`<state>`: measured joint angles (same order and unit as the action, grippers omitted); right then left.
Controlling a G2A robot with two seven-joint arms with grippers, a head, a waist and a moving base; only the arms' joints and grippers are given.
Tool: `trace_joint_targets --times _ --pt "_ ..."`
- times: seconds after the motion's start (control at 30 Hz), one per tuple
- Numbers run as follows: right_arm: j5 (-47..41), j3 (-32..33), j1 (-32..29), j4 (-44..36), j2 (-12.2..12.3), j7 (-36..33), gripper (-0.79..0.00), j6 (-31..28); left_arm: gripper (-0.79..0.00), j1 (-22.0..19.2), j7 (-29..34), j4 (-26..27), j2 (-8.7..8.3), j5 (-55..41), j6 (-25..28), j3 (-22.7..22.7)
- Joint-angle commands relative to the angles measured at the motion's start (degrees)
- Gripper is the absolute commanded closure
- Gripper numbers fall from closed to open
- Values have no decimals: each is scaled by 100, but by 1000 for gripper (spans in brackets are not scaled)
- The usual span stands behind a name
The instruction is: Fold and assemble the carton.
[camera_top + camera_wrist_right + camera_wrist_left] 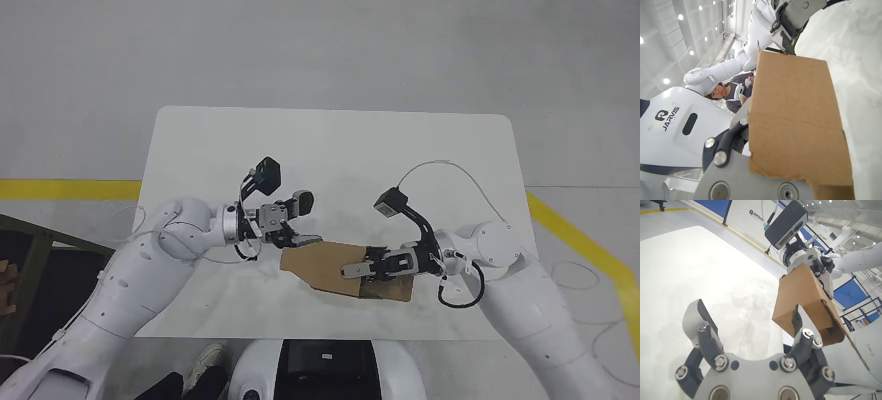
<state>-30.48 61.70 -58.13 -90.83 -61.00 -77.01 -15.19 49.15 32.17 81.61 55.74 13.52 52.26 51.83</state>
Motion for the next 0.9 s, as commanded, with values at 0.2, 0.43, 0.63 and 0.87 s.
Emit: trace_joint_targets --times 0.2,0.43,0.63,0.87 --pt "-71 24 31 43 1 8 0 3 -785 -38 -137 -86 24 113 1 74" --pt "-192 118 16 135 15 10 0 -11 -785 148 -242 -61 -32 173 87 313" --pt "-247 90 39 178 5 20 0 -27 -785 271 -106 96 -66 125 167 369" --pt "-229 37 63 165 -8 55 0 -8 -785 202 15 215 -31 111 198 241"
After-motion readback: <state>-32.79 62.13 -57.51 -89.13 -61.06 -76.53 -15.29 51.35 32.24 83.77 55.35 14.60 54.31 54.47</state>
